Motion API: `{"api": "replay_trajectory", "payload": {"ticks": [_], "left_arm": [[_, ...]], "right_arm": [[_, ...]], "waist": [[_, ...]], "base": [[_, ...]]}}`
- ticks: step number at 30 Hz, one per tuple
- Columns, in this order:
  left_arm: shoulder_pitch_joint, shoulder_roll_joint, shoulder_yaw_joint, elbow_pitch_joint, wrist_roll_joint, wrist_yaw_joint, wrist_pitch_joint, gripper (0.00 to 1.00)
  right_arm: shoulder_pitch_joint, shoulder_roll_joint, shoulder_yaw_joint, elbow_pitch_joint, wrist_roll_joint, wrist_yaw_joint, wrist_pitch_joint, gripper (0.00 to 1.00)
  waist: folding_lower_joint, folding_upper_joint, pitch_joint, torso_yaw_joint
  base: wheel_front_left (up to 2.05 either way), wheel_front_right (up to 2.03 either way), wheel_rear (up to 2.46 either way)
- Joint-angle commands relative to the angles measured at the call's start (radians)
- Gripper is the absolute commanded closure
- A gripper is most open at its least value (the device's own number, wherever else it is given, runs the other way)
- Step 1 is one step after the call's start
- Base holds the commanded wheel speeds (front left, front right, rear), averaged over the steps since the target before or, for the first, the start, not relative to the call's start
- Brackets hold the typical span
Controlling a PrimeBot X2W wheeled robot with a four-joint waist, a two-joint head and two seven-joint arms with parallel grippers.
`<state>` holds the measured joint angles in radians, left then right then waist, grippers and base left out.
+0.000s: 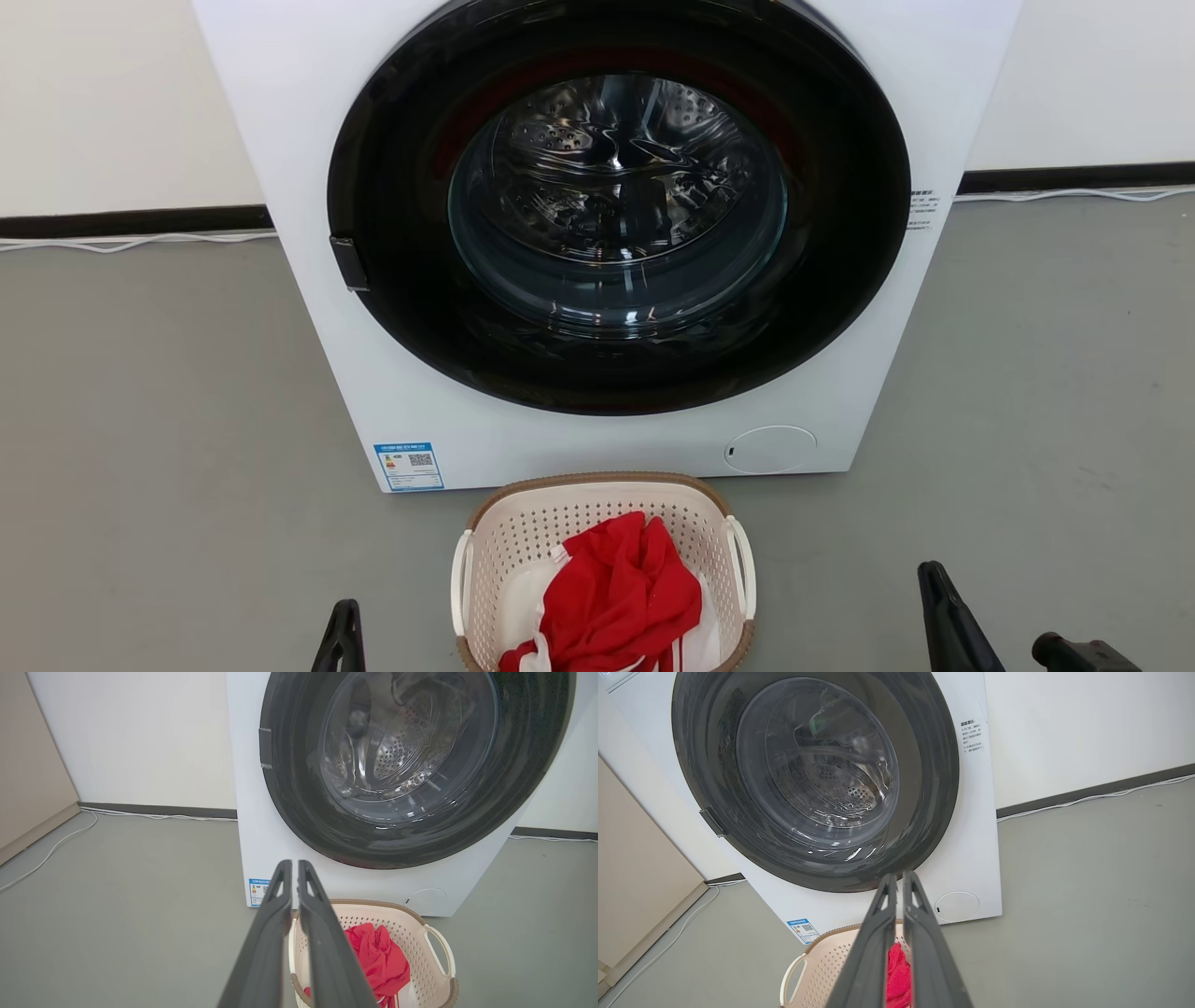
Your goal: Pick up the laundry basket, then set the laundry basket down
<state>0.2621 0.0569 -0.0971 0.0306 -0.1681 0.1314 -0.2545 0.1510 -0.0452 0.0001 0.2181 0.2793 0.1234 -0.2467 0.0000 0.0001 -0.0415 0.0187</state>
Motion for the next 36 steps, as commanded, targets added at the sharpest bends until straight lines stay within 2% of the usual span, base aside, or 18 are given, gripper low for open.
{"api": "replay_trajectory", "payload": {"ticks": [1, 4, 9, 36], "left_arm": [[-0.003, 0.001, 0.003, -0.028, -0.023, -0.003, 0.004, 1.0], [-0.011, 0.005, 0.007, -0.023, -0.063, -0.009, 0.011, 1.0], [-0.028, 0.009, 0.011, -0.009, -0.127, -0.02, 0.023, 1.0], [-0.111, 0.022, 0.033, 0.052, -0.447, -0.079, 0.084, 1.0]], "right_arm": [[-0.012, -0.001, -0.003, -0.02, 0.026, 0.0, 0.005, 1.0], [-0.017, -0.002, -0.005, -0.02, 0.061, 0.0, 0.013, 1.0], [-0.028, -0.005, -0.007, -0.017, 0.117, 0.001, 0.026, 1.0], [-0.081, -0.012, -0.022, -0.006, 0.403, 0.002, 0.095, 1.0]], "waist": [[0.0005, -0.0001, 0.0, 0.0], [0.0022, -0.0001, -0.001, -0.001], [0.0001, -0.0001, 0.003, -0.002], [0.0, -0.0001, 0.013, -0.005]], "base": [[0.0, 0.0, 0.0], [0.0, 0.0, 0.0], [0.0, 0.0, 0.0], [0.0, 0.0, 0.0]]}}
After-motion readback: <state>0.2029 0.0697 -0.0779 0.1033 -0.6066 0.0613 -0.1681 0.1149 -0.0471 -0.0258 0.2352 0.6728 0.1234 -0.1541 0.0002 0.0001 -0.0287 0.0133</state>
